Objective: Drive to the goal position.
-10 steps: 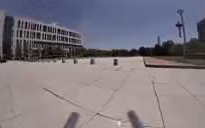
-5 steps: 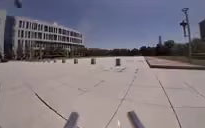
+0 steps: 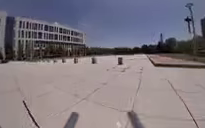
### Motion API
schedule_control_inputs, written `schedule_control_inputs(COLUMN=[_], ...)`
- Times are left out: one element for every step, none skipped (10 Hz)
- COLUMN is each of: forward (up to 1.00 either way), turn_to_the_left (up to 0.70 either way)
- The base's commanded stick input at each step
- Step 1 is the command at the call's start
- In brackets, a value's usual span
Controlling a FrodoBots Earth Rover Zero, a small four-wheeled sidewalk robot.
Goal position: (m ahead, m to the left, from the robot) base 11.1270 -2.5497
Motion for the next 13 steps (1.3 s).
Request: schedule_control_inputs(forward=[0.7, 0.7, 0.7, 0.7, 0.7, 0.7, 0.7, 0.7, 0.7, 0.7, 0.7, 0.7, 0.7], turn_to_the_left=[0.0, 0.0, 0.0, 0.0, 0.0, 0.0, 0.0, 0.0, 0.0, 0.0, 0.0, 0.0, 0.0])
